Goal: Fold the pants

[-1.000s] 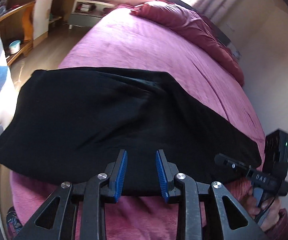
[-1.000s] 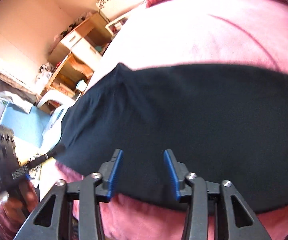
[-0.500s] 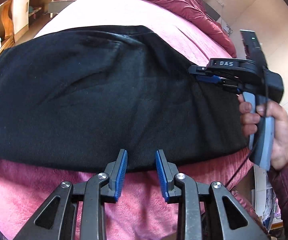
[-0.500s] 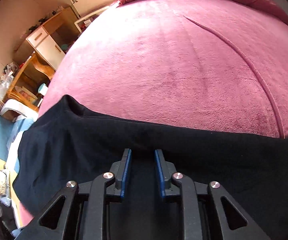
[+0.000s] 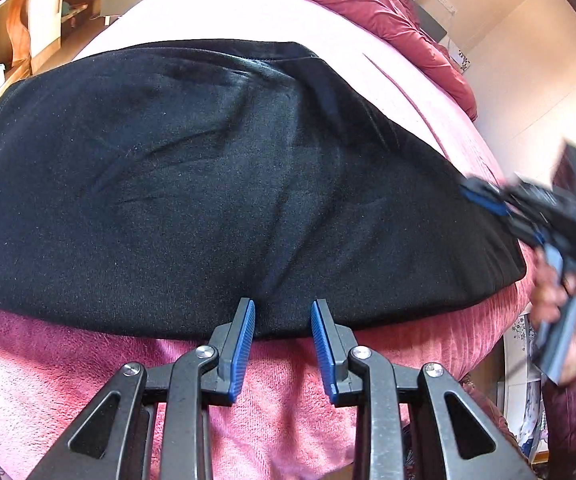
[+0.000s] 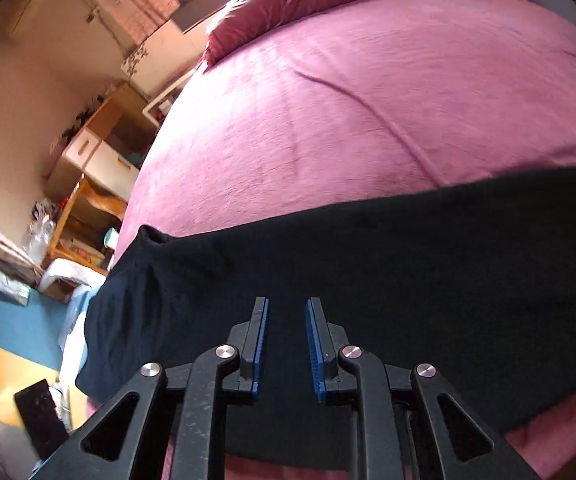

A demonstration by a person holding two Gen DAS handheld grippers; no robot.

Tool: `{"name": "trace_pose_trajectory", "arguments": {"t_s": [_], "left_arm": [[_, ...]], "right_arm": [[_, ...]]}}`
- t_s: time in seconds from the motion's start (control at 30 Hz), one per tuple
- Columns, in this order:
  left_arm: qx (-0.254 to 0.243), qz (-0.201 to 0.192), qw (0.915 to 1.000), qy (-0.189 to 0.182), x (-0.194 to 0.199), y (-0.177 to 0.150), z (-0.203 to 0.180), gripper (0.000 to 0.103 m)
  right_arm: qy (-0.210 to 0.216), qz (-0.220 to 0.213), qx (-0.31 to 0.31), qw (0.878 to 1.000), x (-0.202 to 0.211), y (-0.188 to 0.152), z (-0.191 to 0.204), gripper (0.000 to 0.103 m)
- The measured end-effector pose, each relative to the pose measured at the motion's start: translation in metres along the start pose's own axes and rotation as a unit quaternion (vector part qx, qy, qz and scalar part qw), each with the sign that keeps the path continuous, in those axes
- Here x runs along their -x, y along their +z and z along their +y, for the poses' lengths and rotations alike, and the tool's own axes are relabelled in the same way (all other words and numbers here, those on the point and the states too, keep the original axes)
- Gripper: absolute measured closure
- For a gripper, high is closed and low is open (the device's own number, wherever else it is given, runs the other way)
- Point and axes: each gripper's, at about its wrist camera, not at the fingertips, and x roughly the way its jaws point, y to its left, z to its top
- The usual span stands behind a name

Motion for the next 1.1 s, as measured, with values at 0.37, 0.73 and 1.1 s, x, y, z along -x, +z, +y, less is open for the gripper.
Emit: {"name": "trace_pose_trajectory", "arguments": {"t_s": [0.37, 0.73, 1.1], "left_arm": [[0.018, -0.007, 0.9998, -0.011, -0.012, -0.002, 0.015, 0.073], [0.019, -0.003, 0.9997, 0.011, -0.011, 0.0, 0.002, 0.073], [0.003, -0.004, 0.9989, 0.047, -0.016, 0.005, -0.021, 0.073]], "right_arm": [[0.0, -0.14, -0.307, 0.941, 0.144, -0.056, -0.222, 0.063], [0.033, -0.189, -0.412, 0.891, 0.113, -0.055, -0.277, 0.068], [0.08, -0.198, -0.41, 0.887, 0.097, -0.058, -0.287, 0.069]]}}
